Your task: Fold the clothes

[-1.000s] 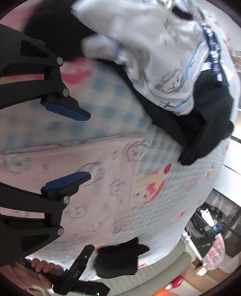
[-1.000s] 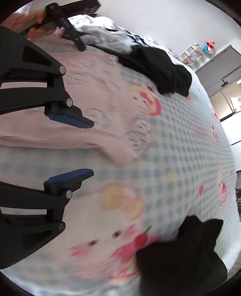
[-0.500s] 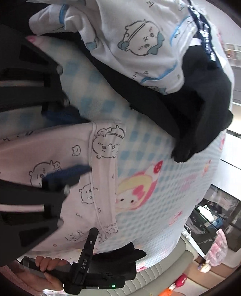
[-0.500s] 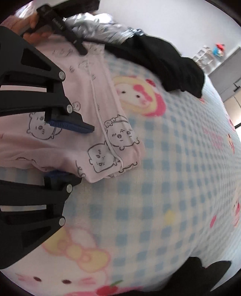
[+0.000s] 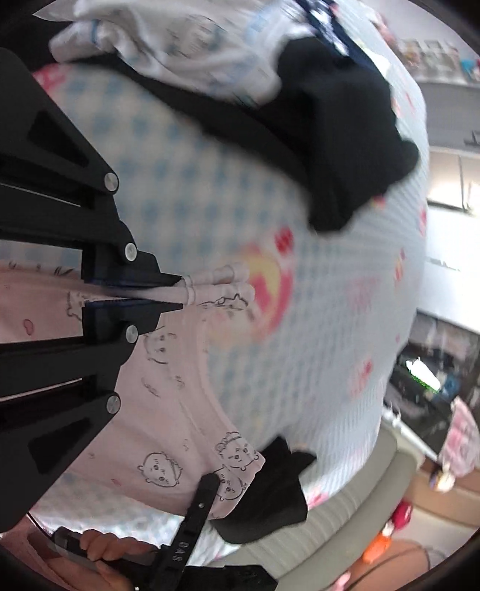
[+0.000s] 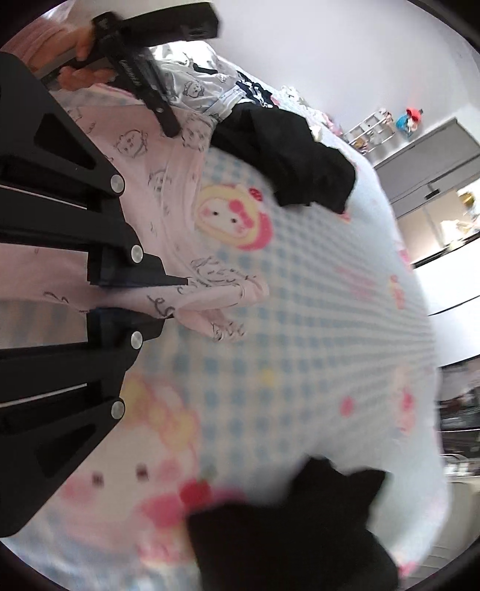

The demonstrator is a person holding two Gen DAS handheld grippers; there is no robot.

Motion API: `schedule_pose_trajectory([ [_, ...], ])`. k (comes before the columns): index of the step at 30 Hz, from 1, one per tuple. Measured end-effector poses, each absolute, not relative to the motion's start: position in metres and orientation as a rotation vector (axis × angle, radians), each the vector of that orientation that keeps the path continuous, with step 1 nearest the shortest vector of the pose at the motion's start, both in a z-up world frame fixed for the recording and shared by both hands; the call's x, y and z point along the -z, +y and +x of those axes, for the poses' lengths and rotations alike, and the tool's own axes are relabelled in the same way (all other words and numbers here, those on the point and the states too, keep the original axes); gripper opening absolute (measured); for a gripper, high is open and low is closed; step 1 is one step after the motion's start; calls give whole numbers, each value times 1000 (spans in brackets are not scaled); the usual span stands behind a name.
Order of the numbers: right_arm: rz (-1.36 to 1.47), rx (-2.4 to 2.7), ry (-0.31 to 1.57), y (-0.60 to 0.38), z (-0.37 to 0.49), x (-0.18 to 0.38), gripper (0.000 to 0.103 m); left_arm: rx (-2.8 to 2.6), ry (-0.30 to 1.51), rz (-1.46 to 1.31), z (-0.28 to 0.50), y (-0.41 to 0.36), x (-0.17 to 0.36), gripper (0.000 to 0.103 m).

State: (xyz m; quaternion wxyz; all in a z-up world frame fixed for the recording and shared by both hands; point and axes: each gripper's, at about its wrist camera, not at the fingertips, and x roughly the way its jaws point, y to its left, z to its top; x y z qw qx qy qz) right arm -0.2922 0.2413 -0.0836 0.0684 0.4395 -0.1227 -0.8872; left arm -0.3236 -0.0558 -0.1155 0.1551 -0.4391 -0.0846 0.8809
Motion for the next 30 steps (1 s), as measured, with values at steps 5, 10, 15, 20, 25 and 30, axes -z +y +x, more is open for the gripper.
schedule_pose_trajectory([
  [5,1352,2787,-334,281,-289,66,8,-2527,-268,-1261,-362,-31,113,6],
  [10,1747,2646,-463,315,-327,148,31,-2452,-309,-1564,-381,-39,168,25],
  [15,1588,2759,-538,316,-285,129,33,-2489,-352,-1505,-331,-63,154,50],
  [20,1470,2781,-544,292,-215,102,33,-2444,-400,-1499,-243,-70,146,50],
  [25,1473,2653,-468,230,-152,108,33,-2419,-336,-1559,-191,-51,159,50],
  [30,1531,2681,-352,191,-116,127,33,-2480,-111,-1618,-158,-36,166,56],
])
